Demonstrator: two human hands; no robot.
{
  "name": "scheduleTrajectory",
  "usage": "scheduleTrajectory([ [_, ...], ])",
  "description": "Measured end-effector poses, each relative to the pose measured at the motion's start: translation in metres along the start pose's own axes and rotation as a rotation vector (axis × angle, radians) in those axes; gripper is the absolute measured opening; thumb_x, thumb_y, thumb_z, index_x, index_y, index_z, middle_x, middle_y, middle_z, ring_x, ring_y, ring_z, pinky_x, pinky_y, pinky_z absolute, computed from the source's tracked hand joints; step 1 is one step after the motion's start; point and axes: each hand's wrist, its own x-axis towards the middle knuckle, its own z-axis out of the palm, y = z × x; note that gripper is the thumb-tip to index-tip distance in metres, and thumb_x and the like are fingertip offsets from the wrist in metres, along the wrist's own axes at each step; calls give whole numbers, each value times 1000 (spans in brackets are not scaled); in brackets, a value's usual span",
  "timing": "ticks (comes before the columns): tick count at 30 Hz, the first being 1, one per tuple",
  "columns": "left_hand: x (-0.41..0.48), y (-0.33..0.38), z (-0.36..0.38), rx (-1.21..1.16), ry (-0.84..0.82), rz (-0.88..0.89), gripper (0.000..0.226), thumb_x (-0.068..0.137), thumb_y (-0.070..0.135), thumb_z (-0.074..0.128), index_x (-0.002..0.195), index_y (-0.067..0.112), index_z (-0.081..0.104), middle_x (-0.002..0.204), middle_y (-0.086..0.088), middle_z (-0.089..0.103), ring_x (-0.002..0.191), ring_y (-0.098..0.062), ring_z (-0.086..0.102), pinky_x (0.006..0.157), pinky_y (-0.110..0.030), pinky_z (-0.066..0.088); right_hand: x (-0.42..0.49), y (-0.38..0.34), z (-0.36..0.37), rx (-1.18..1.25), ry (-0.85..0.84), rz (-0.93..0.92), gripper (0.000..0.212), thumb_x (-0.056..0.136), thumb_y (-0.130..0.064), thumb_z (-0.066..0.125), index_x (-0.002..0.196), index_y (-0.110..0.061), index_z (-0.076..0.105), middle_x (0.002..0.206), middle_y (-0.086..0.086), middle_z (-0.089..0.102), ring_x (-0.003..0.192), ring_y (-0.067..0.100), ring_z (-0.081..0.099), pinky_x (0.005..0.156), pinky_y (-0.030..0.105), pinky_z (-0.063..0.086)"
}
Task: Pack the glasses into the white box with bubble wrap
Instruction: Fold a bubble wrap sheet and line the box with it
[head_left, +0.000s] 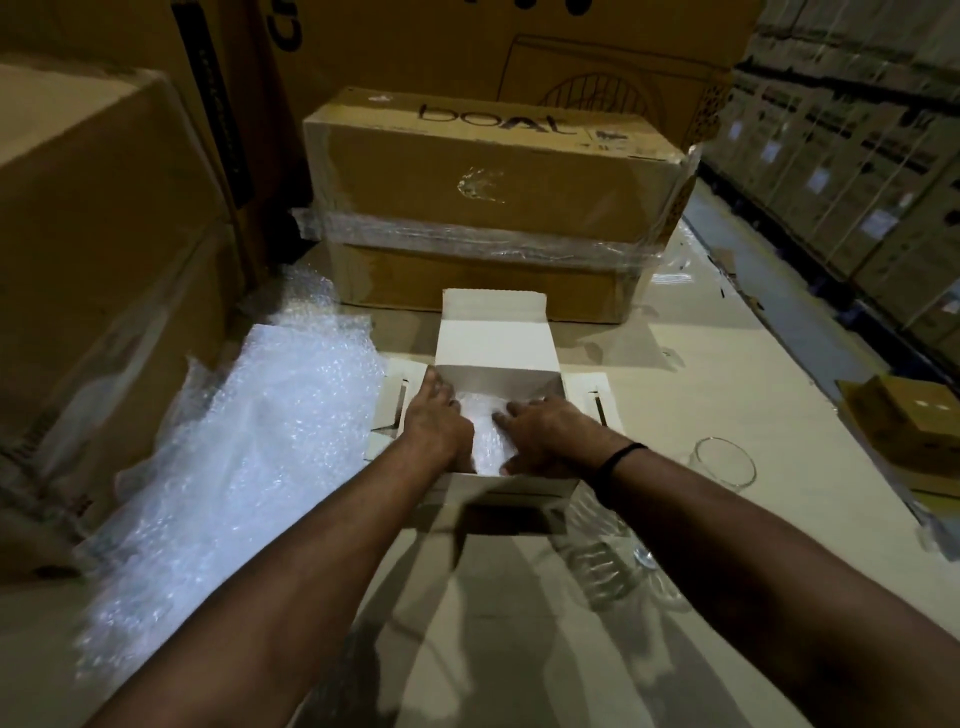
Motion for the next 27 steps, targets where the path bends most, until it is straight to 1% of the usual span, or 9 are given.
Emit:
scheduleTrajectory([
  [2, 2, 1, 0, -12, -21, 4, 77, 85, 72, 44, 140, 19, 49, 157, -15, 29, 149, -35, 7, 112, -59, -16, 3, 0, 4, 9, 11, -1, 87, 80, -72, 51, 147, -19, 32, 142, 10, 48, 124, 33, 51, 102, 45, 39],
  [7, 2, -10, -4, -47, 152, 31, 57, 78, 62, 62, 120, 23, 66, 140, -12, 53, 139, -31, 33, 112, -61, -3, -17, 16, -19, -118, 27, 29, 68, 74, -73, 60, 120, -22, 60, 125, 3, 63, 121, 25, 52, 110, 47, 25],
  [10, -1, -9, -1, 29, 37, -7, 44, 85, 47, 65, 120, 19, 66, 150, -20, 39, 147, -39, 14, 113, -61, -8, -29, 19, -17, -194, -90, 66, 52, 79, -55, 66, 117, -18, 63, 131, 8, 59, 137, 31, 36, 116, 60, -1],
  [13, 0, -1, -4, 67, -57, -9, 42, 89, 44, 63, 119, 15, 65, 152, -26, 32, 146, -44, 8, 113, -62, -9, -31, 11, -14, -225, -193, 83, 38, 85, -40, 64, 114, -14, 64, 135, 13, 56, 143, 38, 24, 113, 65, -10],
  [15, 1, -3, -5, 65, -21, 23, 42, 85, 49, 64, 114, 19, 68, 148, -22, 42, 145, -41, 18, 113, -62, -8, -32, 9, -17, -200, -198, 89, 38, 85, -40, 65, 113, -14, 64, 136, 15, 55, 144, 39, 22, 113, 66, -9],
  [18, 3, -8, -3, -14, 94, 54, 41, 85, 54, 60, 119, 33, 66, 138, -5, 56, 139, -33, 34, 112, -62, -2, -26, 11, -24, -123, -45, 54, 53, 79, -51, 67, 124, -24, 58, 129, 6, 60, 133, 31, 41, 116, 61, 1],
  [20, 1, -6, -1, -60, 65, 87, 38, 91, 53, 53, 122, 34, 64, 137, 0, 57, 139, -29, 35, 113, -60, -3, -20, 9, -20, -122, -19, -25, 67, 80, -59, 61, 140, -37, 41, 137, 0, 55, 131, 26, 44, 114, 57, 9],
  [23, -2, -5, 0, -112, 8, 105, 32, 97, 46, 47, 120, 32, 65, 130, 2, 62, 134, -24, 41, 114, -57, -5, -10, 6, -2, -136, -45, -55, 73, 84, -67, 51, 147, -45, 24, 147, -3, 46, 136, 25, 39, 112, 57, 8],
  [27, -6, -13, -2, -175, 75, 93, 35, 88, 46, 63, 121, 37, 65, 133, 4, 60, 136, -22, 40, 115, -57, -4, -20, 10, -10, -123, 12, -57, 65, 81, -66, 57, 140, -42, 42, 140, -4, 52, 134, 23, 41, 112, 57, 9],
])
